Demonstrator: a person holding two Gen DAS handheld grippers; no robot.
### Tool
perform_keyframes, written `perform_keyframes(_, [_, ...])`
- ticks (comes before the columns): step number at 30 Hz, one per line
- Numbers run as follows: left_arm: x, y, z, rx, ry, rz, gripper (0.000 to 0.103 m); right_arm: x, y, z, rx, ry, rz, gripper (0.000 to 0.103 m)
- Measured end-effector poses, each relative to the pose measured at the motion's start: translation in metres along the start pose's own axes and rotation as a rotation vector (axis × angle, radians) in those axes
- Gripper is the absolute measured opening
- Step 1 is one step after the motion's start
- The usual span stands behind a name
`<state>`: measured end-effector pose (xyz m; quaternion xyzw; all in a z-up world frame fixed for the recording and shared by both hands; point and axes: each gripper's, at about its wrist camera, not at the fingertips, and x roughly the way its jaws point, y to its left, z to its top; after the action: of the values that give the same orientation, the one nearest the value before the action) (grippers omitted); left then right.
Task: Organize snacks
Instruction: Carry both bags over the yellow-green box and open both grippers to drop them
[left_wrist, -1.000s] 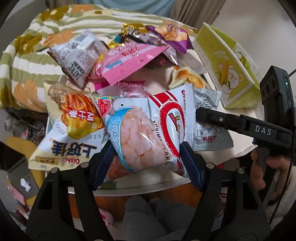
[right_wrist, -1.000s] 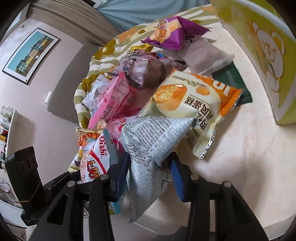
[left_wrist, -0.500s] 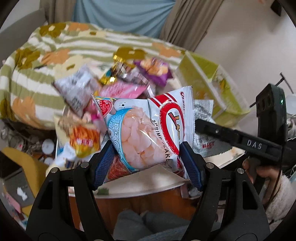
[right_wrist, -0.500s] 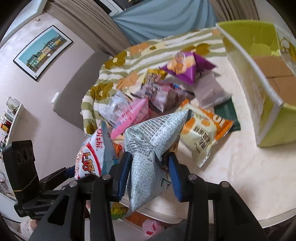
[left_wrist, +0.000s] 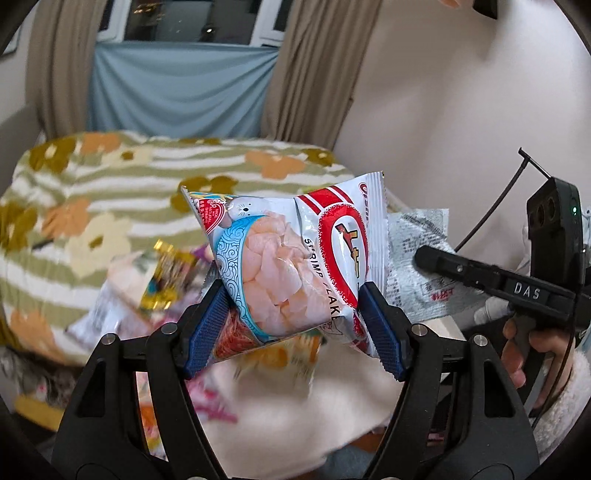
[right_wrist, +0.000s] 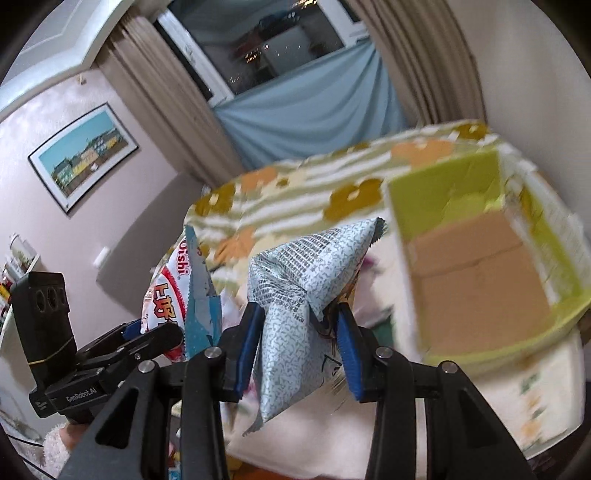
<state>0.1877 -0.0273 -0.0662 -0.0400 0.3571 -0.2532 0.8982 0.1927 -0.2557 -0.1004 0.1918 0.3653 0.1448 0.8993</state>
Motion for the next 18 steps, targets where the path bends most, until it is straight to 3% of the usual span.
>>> perform_keyframes(7, [0.068,-0.053,0.053,-0.006,-0.011,-0.008,0.069,-0.014,-0.063,0.056,0.010,-0.047,-0.020,0.037])
perform_keyframes(12, [0.134,-0.091,0.080,-0.024,0.008,-0.005,0.069,-0.009,-0.113,0.089,-0.023,-0.018,-0.048,0.037])
perform_keyframes(18, [0.219,-0.120,0.090,-0.053,0.089,0.025,0.069,0.002,-0.174,0.114,-0.004,0.041,-0.069,0.037])
